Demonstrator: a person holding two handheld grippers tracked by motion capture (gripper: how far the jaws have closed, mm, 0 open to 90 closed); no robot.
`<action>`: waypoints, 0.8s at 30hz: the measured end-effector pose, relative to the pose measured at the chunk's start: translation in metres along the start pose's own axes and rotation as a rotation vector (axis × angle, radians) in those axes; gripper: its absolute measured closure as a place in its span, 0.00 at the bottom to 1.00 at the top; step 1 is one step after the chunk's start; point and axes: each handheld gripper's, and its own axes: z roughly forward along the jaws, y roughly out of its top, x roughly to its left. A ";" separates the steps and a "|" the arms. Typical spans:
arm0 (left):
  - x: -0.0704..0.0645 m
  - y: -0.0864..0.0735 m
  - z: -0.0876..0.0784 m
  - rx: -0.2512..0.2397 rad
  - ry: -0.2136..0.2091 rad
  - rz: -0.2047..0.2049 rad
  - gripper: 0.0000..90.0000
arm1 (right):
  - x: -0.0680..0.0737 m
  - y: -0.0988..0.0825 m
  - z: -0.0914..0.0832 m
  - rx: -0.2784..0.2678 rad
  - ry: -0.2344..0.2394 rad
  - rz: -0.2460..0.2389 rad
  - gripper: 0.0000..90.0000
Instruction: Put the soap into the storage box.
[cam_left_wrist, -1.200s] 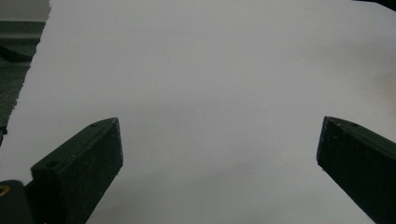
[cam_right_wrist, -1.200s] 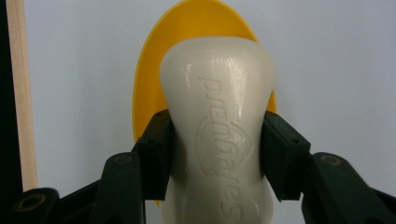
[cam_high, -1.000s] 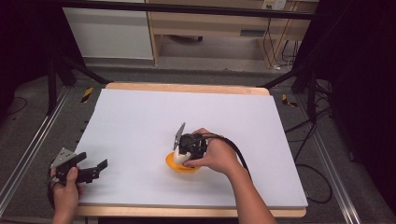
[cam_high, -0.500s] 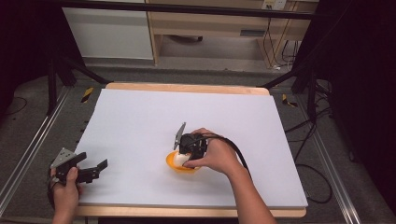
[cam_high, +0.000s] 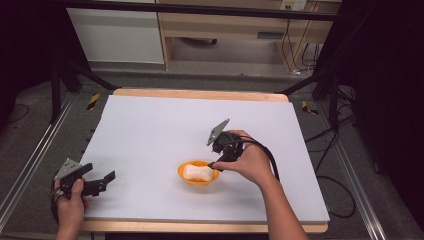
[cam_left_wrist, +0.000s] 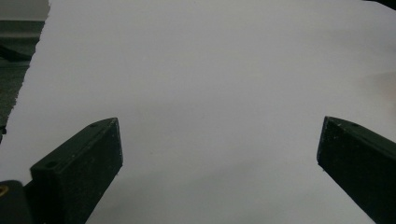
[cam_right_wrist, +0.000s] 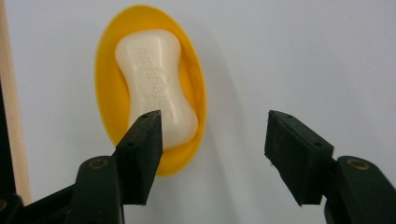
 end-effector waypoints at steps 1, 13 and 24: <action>0.000 0.000 0.000 0.001 -0.001 0.000 0.00 | -0.002 -0.004 -0.001 -0.001 -0.006 0.010 0.42; 0.000 0.000 0.000 0.000 0.002 0.003 0.00 | -0.014 -0.040 -0.015 -0.057 -0.045 0.119 0.48; -0.001 0.000 0.000 0.002 0.003 0.005 0.00 | -0.017 -0.073 -0.019 -0.072 -0.143 0.186 0.51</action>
